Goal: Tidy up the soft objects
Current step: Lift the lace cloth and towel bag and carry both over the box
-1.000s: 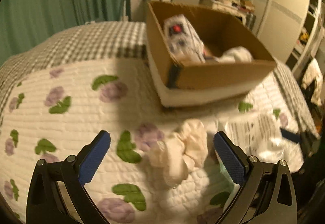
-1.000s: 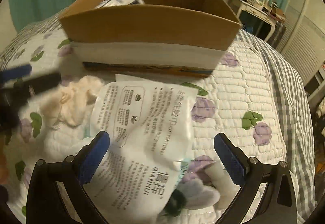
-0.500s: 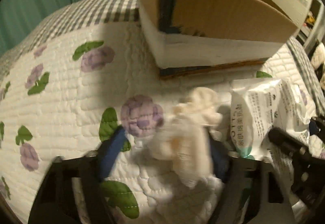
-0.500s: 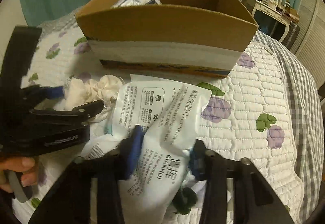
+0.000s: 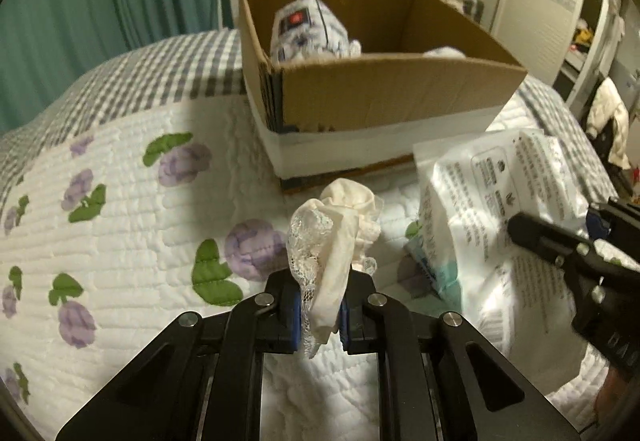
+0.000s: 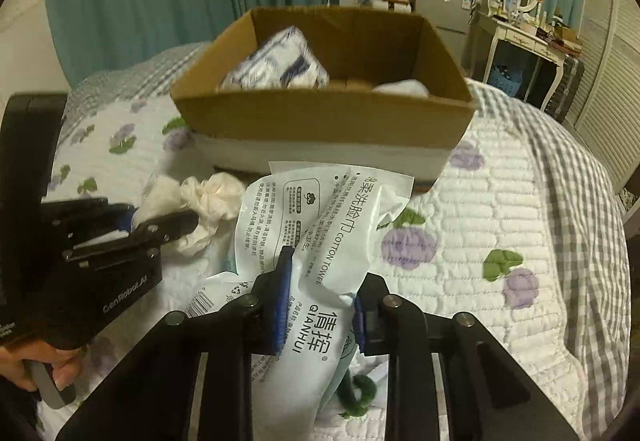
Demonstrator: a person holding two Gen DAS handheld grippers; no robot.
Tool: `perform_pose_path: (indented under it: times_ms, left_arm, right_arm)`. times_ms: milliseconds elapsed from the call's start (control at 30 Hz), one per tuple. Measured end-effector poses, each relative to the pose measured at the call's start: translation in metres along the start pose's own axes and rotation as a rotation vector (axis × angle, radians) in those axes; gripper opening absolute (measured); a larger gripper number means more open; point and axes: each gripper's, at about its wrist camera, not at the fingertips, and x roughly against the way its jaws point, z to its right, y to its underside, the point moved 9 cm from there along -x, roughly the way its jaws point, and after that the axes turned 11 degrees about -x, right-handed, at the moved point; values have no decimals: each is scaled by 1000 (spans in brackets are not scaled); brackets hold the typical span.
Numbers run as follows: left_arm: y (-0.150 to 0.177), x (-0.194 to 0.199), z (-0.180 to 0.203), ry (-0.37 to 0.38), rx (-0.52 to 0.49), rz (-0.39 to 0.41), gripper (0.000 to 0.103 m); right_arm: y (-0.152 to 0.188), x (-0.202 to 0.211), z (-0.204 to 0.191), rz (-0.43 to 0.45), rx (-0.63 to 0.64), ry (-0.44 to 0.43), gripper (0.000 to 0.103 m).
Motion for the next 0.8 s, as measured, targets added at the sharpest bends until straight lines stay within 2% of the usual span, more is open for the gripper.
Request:
perform_pose_path:
  times_ms: [267,533,800]
  left_arm:
    - [-16,32,-11,-29,40,83,13]
    - [2,66,-7,-75,46,136,13]
    - [-26,143,-2,-151,19,296,13]
  right_arm:
    - [-22,37,12,90,-48,-24,25]
    - [-37,89,10,201,-53,-42,25]
    - [-51,154,6,322,-31,-43,25]
